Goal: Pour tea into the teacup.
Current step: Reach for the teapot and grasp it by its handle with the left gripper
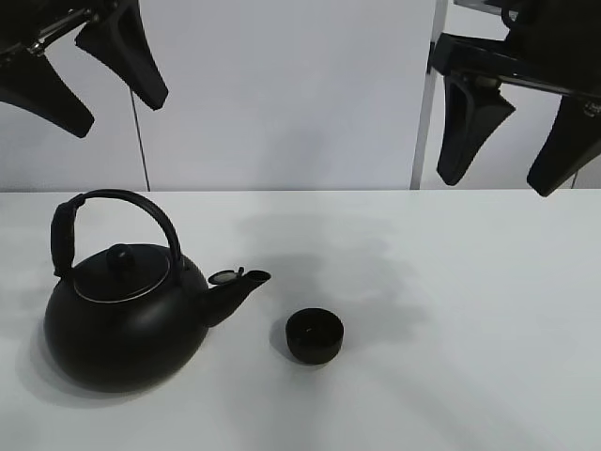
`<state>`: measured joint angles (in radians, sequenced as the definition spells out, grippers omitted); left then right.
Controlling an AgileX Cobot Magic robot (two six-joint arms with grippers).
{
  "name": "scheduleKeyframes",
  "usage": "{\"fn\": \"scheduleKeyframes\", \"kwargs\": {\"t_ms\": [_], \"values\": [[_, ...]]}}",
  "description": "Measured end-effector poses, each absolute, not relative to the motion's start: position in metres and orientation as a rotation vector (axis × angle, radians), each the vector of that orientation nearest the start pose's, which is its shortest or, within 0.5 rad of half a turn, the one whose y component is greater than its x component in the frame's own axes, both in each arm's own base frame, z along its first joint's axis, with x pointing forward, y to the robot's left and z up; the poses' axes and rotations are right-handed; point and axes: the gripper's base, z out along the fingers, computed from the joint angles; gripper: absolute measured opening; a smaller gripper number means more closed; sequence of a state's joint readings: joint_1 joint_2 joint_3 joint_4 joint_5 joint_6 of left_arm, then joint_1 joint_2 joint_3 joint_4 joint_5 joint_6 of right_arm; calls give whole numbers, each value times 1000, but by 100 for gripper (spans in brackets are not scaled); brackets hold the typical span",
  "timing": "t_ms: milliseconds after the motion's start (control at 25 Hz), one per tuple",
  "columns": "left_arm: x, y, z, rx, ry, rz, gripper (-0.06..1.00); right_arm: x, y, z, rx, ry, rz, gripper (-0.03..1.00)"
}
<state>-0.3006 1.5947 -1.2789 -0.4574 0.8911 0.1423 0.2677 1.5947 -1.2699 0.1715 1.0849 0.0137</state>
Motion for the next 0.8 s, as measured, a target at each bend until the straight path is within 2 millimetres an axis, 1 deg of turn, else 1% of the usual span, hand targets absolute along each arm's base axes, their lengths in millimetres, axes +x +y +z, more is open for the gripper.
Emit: {"fn": "scheduleKeyframes", "kwargs": {"t_ms": [800], "values": [[311, -129, 294, 312, 2648, -616, 54, 303, 99, 280, -265, 2879, 313, 55]]}}
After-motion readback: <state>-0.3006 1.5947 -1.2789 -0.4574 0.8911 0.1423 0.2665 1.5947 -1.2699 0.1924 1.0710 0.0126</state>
